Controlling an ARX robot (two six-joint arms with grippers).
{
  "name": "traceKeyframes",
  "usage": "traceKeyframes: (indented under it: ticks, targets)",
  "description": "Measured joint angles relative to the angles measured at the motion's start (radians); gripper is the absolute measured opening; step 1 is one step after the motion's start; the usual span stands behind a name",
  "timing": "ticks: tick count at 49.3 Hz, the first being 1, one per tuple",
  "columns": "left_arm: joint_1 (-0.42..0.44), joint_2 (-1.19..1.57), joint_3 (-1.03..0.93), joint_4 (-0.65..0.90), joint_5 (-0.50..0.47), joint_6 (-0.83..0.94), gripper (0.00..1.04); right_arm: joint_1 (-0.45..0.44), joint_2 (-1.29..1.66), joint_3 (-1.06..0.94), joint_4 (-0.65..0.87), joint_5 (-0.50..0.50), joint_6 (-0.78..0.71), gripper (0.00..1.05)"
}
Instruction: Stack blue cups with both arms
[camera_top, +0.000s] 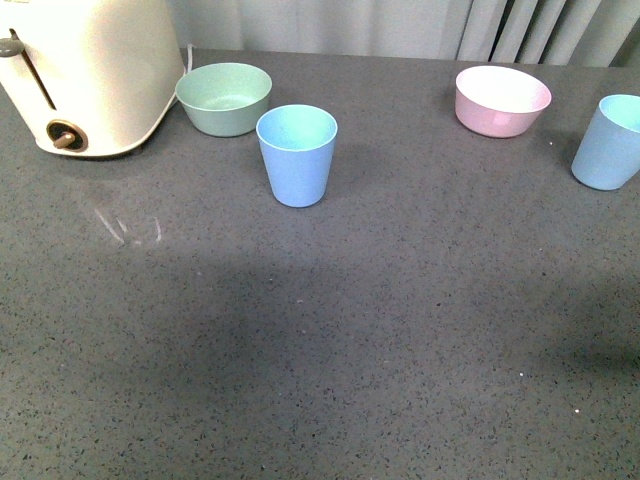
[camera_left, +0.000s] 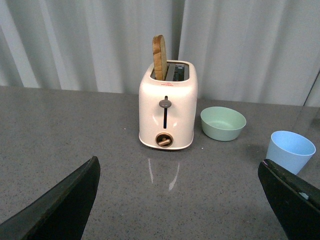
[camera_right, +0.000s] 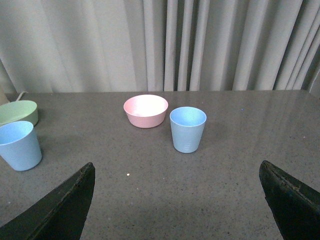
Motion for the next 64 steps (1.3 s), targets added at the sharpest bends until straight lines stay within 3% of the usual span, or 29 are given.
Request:
traceKeyframes:
  ticks: [29,36,48,64]
  targets:
    - [0.003,0.004,0.002,-0.007,0.009,-0.006,0.96,0.000,0.000,0.000,0.000,0.000,0.000,0.96]
    - [0.031,0.291,0.169,-0.317,0.198,-0.156,0.96,0.000,0.000,0.000,0.000,0.000,0.000,0.96]
    - [0.040,0.898,0.393,0.060,0.218,-0.262,0.96,0.000,0.000,0.000,0.000,0.000,0.000,0.96]
    - [-0.090,1.384,0.654,0.126,0.210,-0.359,0.96,0.000,0.000,0.000,0.000,0.000,0.000,0.96]
